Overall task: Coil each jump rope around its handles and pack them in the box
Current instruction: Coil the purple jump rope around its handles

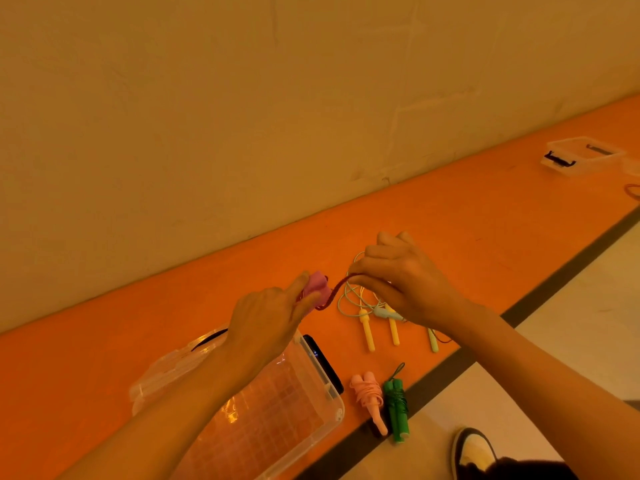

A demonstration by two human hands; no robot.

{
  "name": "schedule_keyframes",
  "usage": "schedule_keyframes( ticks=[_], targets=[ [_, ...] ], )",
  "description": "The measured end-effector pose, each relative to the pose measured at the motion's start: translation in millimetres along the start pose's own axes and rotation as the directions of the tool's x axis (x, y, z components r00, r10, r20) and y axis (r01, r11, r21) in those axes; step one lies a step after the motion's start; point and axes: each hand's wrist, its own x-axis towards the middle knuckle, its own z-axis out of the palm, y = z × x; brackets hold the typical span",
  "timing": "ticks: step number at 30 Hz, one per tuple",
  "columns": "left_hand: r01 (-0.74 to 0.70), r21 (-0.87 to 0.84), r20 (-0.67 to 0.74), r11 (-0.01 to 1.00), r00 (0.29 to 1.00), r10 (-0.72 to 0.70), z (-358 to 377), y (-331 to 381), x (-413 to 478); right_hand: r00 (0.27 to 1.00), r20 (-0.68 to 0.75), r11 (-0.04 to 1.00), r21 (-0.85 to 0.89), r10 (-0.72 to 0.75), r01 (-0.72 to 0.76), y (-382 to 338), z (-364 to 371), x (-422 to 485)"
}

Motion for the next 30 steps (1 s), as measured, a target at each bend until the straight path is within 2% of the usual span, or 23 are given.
schedule_keyframes(
  ticks=[4, 6, 9, 13, 17, 21, 25, 27, 30],
  targets=[
    [-0.081, -0.021, 0.074, 0.996, 0.994, 0.083, -3, 22, -4, 1.000, 0.006, 1.000, 0.005, 0.005, -0.005, -3, -1, 7],
    [-0.127, -0.053, 0.060, 0.991, 0.990, 0.130, -5, 33, -8, 1.000, 0.010, 1.000, 0.015, -0.008, 0.008, -5, 0, 9],
    [-0.214, -0.085, -0.064, 0.973, 0.976, 0.209, -6, 42, -12, 1.000, 0.015, 0.999, 0.049, 0.022, -0.023, -3, 2, 12],
    [-0.369, -0.126, -0.265, 0.921, 0.907, 0.327, -5, 44, -18, 0.991, 0.031, 0.986, 0.100, 0.129, -0.131, 12, 0, 10],
    [-0.409, -0.207, -0.376, 0.889, 0.872, 0.313, -12, 46, -22, 0.946, 0.156, 0.904, 0.284, 0.285, -0.319, 28, -6, 2],
    [-0.390, -0.260, -0.366, 0.883, 0.886, 0.284, -18, 48, -25, 0.902, 0.304, 0.827, 0.385, 0.306, -0.410, 33, -6, 1],
    [-0.557, -0.084, -0.308, 0.826, 0.803, 0.511, -15, 45, -24, 0.860, 0.415, 0.787, 0.405, 0.295, -0.465, 39, -7, -2],
    [-0.596, -0.094, -0.301, 0.797, 0.780, 0.548, -14, 45, -25, 0.850, 0.454, 0.798, 0.389, 0.268, -0.460, 40, -2, -4],
    [-0.626, -0.116, -0.293, 0.771, 0.764, 0.576, -14, 45, -26, 0.827, 0.479, 0.754, 0.414, 0.295, -0.509, 42, -1, -7]
  ],
)
